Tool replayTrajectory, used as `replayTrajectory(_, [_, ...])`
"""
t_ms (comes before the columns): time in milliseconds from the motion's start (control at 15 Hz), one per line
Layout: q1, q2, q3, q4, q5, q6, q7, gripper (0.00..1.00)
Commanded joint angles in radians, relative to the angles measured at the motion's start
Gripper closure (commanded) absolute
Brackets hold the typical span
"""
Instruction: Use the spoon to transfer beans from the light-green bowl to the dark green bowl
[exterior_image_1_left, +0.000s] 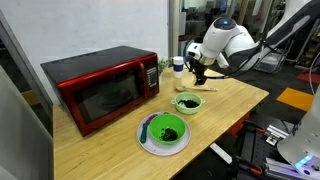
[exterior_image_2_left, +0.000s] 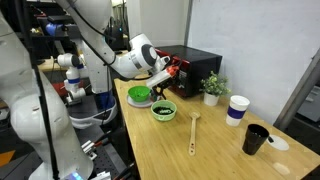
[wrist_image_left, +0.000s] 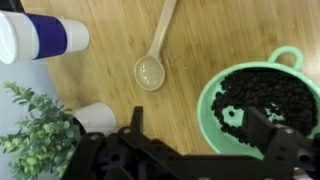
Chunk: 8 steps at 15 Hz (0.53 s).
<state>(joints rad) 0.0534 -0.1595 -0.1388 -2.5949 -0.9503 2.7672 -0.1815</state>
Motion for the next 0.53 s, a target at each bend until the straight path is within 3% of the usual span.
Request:
replayTrajectory(0, [0.034,-0.173,0.043,-0.129,-0.069,0.048,0.008,0.0])
replayTrajectory(333, [0.104,-0.303,0.06,-0.232,-0.046,0.249,0.06,0.0])
replayTrajectory(400, [0.128,-0.262,0.043,-0.184,-0.067,0.261,0.104,0.0])
replayTrajectory(467, [0.11,-0.269,0.063,-0.193,-0.042,0.219,0.064,0.0])
